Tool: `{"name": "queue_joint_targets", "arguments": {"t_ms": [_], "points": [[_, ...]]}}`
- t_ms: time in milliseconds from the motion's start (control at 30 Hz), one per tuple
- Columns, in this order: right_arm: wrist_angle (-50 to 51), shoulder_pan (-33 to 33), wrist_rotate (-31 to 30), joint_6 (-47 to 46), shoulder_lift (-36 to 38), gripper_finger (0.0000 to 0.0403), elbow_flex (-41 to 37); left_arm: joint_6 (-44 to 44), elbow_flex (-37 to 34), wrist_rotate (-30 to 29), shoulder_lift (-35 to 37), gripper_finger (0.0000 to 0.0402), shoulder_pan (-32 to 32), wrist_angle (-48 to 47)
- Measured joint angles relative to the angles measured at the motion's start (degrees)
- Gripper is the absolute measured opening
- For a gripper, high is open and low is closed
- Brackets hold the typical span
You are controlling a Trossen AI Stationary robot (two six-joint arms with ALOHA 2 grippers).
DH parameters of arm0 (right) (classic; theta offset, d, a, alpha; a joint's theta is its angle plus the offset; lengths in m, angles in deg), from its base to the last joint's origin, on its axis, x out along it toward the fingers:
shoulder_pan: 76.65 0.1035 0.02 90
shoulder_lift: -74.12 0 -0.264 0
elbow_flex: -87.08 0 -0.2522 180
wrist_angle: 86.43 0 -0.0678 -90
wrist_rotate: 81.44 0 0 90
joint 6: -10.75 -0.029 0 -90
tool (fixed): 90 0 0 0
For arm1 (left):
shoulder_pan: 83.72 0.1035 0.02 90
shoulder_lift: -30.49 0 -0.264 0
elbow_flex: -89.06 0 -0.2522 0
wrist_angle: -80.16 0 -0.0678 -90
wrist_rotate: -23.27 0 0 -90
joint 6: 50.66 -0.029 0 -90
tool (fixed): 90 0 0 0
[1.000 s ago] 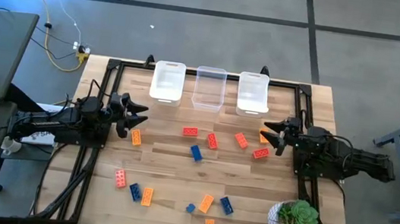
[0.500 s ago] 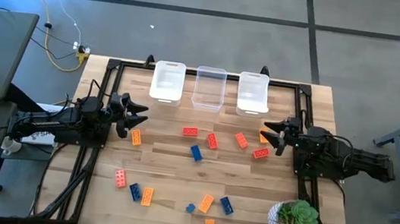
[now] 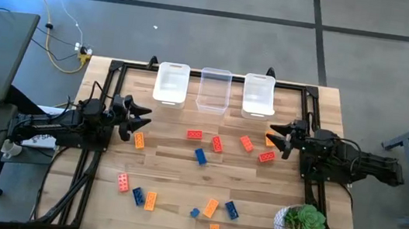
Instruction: Sort & place blocks by color
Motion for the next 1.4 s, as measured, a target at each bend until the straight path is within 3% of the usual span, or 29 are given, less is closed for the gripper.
{"name": "queue_joint_targets", "arguments": {"t_ms": [1400], "points": [[0.0, 0.0, 0.0, 0.0, 0.0, 0.0259, 0.0, 0.0, 0.0, -1.3, 0.0, 0.0223, 0.0, 0.0]]}}
